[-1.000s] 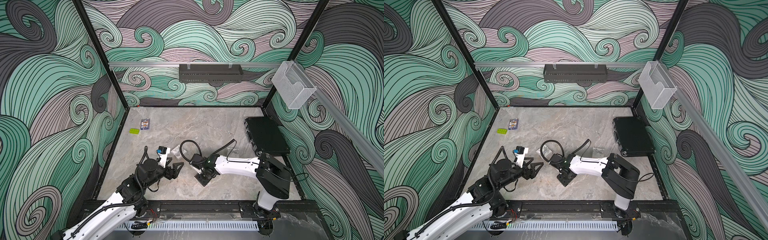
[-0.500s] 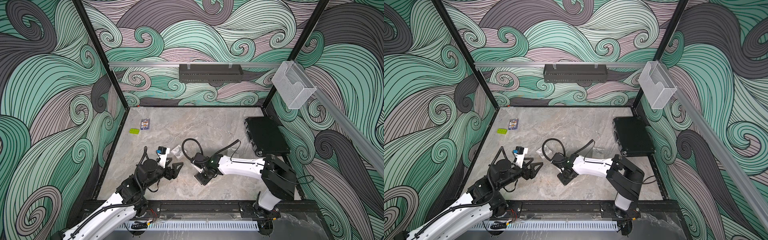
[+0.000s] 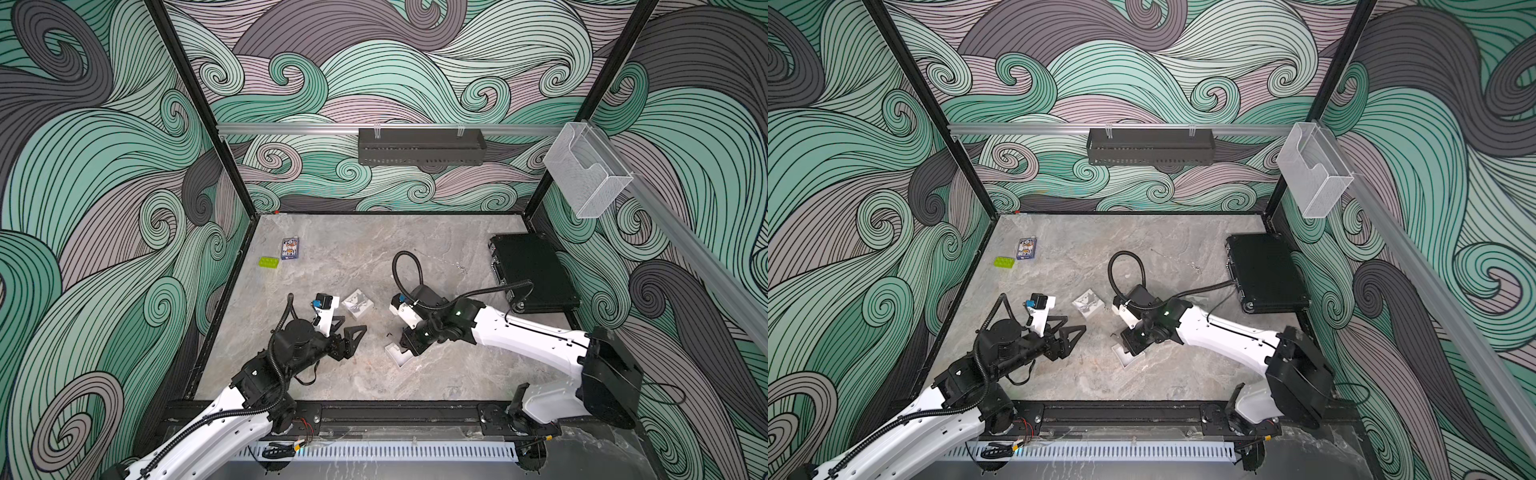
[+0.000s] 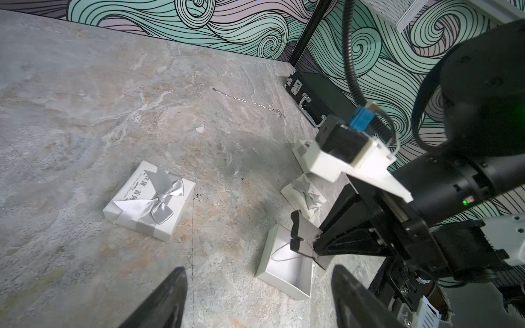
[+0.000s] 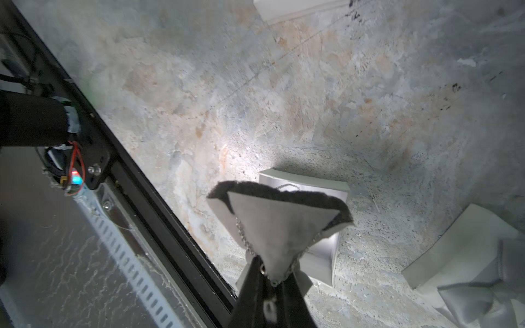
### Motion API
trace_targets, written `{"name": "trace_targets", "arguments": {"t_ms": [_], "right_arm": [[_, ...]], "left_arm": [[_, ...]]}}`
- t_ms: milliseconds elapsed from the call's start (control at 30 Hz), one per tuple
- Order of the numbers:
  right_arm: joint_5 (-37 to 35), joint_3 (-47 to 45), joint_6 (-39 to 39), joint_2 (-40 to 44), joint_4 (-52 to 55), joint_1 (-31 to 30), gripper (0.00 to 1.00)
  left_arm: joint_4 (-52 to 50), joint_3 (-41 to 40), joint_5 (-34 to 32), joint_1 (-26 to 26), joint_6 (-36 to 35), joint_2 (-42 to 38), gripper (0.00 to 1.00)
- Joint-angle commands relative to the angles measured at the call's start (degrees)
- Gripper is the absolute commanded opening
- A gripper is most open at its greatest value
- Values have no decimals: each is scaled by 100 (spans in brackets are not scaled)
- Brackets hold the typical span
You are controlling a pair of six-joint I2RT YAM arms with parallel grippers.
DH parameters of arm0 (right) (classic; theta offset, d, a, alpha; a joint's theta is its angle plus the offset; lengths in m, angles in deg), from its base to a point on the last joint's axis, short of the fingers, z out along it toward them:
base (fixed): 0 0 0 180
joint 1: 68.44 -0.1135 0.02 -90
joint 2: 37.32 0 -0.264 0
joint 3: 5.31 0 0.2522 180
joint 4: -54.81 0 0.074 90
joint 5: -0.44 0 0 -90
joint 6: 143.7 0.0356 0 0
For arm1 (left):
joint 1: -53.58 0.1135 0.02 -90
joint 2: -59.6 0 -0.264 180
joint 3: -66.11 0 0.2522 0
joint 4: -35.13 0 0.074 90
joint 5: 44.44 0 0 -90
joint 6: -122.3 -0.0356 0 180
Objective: Take the necklace out of the lift-off lid jewelry box
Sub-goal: Take out the inner lining from the jewelry box.
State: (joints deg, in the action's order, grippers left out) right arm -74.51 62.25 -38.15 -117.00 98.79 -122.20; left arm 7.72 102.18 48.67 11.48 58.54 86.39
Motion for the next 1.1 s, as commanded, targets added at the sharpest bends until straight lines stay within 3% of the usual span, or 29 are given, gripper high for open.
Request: {"name": "trace_targets", "arguments": {"t_ms": [0,300,700,1067], "right_arm": [[473,-76,41,463,-230,121,12],[1146,55,149,1384,-306,416,14],[1751,261,351,1978,-364,517,16],[1988,252,461,2018,-544,524,16]], "left_arm": [[235,28,420,27,59,32,76],[770,103,1573,27,8,356,70],[1474,283,2544,18,-46,949,60],[1629,594,2738,-8,-108,1307,55]]}}
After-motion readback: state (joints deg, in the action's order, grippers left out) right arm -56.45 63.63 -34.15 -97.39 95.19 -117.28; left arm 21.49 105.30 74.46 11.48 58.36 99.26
